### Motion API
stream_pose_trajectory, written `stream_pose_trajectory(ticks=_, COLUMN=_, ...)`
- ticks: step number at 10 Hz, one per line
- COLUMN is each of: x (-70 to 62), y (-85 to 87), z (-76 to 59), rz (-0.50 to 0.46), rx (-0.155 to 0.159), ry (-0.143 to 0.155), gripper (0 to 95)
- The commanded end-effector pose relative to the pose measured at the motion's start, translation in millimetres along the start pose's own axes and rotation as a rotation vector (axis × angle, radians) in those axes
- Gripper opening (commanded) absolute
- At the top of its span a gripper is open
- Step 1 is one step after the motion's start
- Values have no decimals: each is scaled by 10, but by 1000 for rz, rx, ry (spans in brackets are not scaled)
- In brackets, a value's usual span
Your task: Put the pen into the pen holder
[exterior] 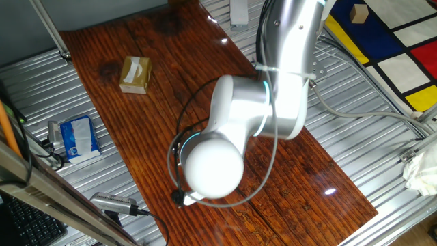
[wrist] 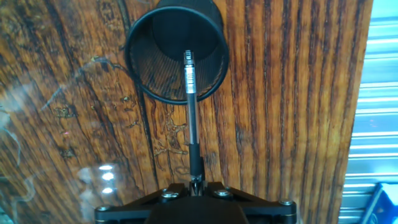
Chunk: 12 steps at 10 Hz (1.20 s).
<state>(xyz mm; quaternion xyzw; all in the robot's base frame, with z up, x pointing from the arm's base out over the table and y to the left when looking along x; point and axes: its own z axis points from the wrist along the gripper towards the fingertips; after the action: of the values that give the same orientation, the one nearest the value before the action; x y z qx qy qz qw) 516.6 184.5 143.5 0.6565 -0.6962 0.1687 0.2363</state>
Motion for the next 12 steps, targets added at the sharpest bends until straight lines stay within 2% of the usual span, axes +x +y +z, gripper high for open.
stream_pose_trajectory(ticks=1, x=-5, y=3, z=13, rz=5, rx=-6, ry=2, gripper=0)
stream_pose_trajectory(ticks=3, x=-23, y=-7, z=15, rz=11, rx=-24, ry=6, gripper=0)
stream_pose_trajectory(ticks=9, x=-24, y=-7, z=15, rz=0, rx=-47, ry=28, gripper=0)
stream_pose_trajectory(ticks=12, x=-24, y=-7, z=15, rz=9, rx=-51, ry=19, gripper=0)
